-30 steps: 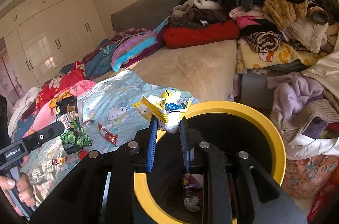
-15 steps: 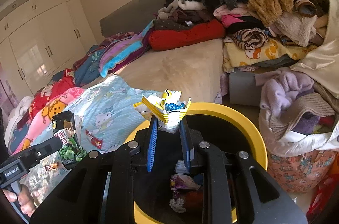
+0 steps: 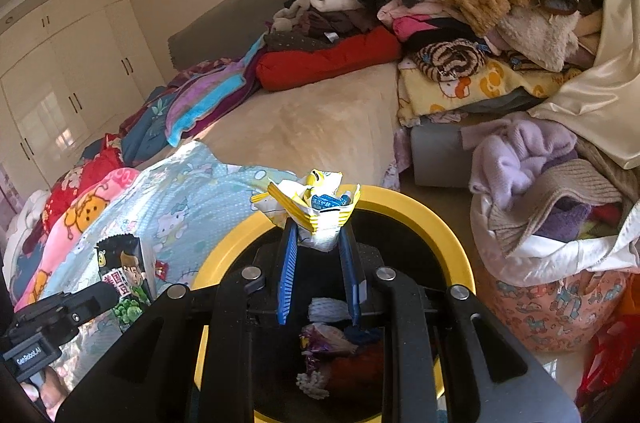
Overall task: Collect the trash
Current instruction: 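Open both grippers to drop the wrappers into the bin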
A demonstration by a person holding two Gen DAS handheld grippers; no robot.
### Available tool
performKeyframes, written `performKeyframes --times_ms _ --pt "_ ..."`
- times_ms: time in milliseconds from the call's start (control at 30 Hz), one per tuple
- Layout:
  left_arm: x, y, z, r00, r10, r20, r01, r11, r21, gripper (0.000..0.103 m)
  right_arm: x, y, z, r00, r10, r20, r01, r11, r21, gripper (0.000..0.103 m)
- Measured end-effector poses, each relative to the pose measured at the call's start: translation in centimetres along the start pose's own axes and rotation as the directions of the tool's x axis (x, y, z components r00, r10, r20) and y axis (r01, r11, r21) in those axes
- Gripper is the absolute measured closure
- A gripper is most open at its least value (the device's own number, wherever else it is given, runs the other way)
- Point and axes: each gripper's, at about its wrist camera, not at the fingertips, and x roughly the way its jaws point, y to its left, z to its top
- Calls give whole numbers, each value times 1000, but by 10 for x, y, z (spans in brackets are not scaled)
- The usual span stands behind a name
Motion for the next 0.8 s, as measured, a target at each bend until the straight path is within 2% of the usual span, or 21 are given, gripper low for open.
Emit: performKeyframes --times_ms 800 --pt "55 -9 -19 991 3 -132 -2 1000 9 97 18 -20 -10 996 -41 -74 44 998 41 80"
